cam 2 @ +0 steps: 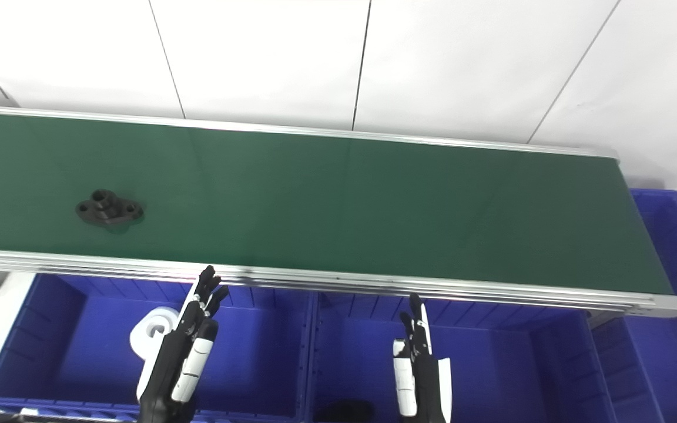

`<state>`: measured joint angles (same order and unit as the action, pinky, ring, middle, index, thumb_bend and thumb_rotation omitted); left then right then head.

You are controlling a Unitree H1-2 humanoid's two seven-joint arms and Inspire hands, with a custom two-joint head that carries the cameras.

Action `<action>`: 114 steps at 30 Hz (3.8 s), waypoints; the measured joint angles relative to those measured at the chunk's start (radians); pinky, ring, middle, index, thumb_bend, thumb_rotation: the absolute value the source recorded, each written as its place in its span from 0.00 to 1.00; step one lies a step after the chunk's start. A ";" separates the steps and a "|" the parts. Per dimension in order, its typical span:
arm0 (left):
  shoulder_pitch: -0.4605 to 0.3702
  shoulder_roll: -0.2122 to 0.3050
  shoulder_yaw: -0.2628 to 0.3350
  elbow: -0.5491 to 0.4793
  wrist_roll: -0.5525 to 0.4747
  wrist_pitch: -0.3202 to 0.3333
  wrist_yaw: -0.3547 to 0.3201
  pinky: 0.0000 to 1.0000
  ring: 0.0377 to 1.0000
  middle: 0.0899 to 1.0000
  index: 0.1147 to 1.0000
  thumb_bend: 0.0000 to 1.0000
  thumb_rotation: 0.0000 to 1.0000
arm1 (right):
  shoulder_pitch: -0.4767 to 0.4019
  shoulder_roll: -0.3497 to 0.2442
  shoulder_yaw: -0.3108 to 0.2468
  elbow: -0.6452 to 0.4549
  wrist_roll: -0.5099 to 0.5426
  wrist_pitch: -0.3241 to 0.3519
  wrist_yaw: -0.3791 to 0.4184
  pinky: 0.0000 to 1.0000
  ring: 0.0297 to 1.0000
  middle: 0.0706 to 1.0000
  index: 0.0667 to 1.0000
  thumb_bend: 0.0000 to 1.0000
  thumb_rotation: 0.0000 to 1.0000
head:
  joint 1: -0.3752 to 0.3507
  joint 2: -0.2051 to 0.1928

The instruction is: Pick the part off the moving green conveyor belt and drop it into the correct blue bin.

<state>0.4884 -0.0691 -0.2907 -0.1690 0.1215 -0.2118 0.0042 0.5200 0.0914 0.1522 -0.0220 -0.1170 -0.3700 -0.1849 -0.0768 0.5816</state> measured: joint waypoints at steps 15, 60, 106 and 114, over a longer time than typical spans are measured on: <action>-0.004 0.001 0.001 0.041 0.038 -0.004 0.006 0.92 0.91 0.95 0.95 0.60 0.86 | -0.014 0.000 -0.025 0.032 0.018 -0.025 0.009 0.99 0.96 1.00 1.00 0.72 1.00 | 0.032 -0.040; -0.027 0.004 -0.004 0.086 0.092 0.004 0.037 0.87 0.91 0.96 0.95 0.59 0.90 | -0.555 -0.098 -0.010 -0.121 -0.684 0.225 0.087 0.65 0.73 0.80 0.81 0.97 0.29 | 0.029 -0.022; -0.015 0.003 -0.012 0.057 0.144 0.004 0.064 0.83 0.88 0.94 0.93 0.58 0.90 | -0.936 -0.103 0.343 0.508 -0.839 0.443 0.034 0.27 0.28 0.32 0.45 0.53 0.13 | 0.069 0.035; -0.007 0.003 -0.014 0.041 0.142 0.005 0.065 0.85 0.89 0.94 0.92 0.57 0.89 | -0.964 -0.114 0.376 0.557 -0.833 0.488 0.009 0.17 0.22 0.30 0.45 0.52 0.13 | 0.055 0.049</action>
<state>0.4818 -0.0665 -0.3050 -0.1283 0.2636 -0.2069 0.0689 -0.4441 -0.0222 0.5284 0.5346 -0.9496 0.1181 -0.1762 -0.0215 0.6305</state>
